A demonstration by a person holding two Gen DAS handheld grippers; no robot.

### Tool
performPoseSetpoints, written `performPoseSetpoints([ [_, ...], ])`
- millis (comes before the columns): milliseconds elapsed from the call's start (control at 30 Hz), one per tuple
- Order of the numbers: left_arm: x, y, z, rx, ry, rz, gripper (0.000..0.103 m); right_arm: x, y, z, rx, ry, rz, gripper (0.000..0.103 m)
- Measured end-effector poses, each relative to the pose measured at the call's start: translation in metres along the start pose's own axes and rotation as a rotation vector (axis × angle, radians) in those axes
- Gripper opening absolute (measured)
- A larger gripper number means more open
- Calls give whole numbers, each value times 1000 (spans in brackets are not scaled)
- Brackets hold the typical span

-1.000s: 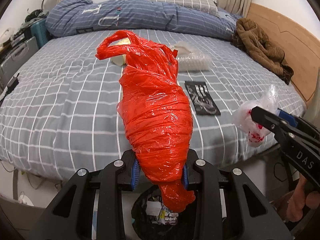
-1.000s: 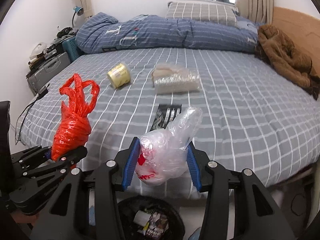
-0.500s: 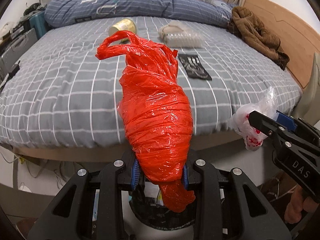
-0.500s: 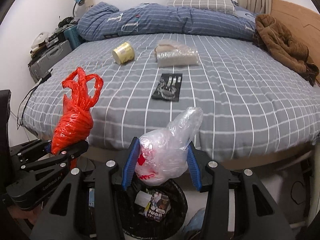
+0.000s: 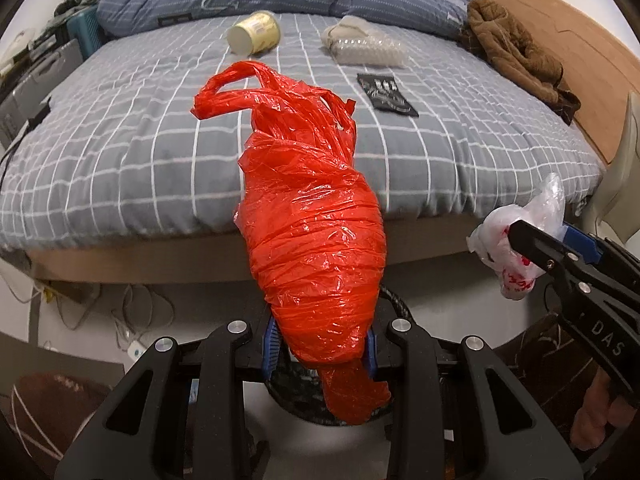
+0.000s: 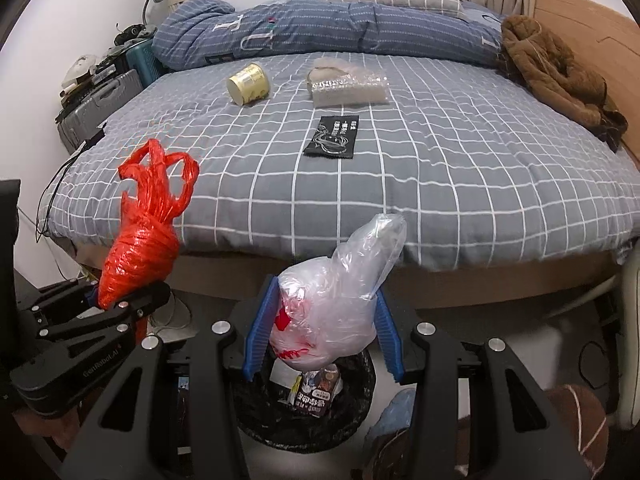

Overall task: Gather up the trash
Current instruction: 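Lift the red and white bags off the bed and carry them over the bin, then open the left tool over the bin, dropping the red bag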

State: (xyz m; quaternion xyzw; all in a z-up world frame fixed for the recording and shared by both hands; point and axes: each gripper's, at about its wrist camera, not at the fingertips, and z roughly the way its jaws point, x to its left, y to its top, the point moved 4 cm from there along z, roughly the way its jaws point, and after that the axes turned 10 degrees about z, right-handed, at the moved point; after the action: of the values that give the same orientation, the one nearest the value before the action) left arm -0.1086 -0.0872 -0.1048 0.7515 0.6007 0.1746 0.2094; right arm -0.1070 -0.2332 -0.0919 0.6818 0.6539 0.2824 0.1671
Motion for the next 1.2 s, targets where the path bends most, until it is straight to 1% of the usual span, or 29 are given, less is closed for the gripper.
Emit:
performPoseSetpoints([
  [200, 0, -17, -7, 37, 3, -33, 31, -1, -17, -7, 31, -6, 15, 45],
  [267, -1, -27, -8, 54, -4, -45, 31, -3, -25, -6, 51, -10, 21, 45],
  [433, -2, -49, -1, 108, -22, -68, 31, -7, -42, 0, 97, -20, 33, 45],
  [533, -3, -57, 8, 131, -28, -65, 31, -11, -49, 7, 114, -29, 37, 45],
  [733, -1, -66, 37, 162, -30, -63, 31, -15, -64, 39, 165, -41, 41, 45],
  [933, -1, -68, 76, 223, -45, -54, 31, -13, -72, 72, 222, -48, 31, 45],
  [1033, -3, -69, 93, 249, -58, -49, 31, -14, -76, 86, 253, -50, 34, 45],
  [1200, -13, -70, 118, 283, -71, -21, 31, -17, -83, 100, 277, -65, 19, 45],
])
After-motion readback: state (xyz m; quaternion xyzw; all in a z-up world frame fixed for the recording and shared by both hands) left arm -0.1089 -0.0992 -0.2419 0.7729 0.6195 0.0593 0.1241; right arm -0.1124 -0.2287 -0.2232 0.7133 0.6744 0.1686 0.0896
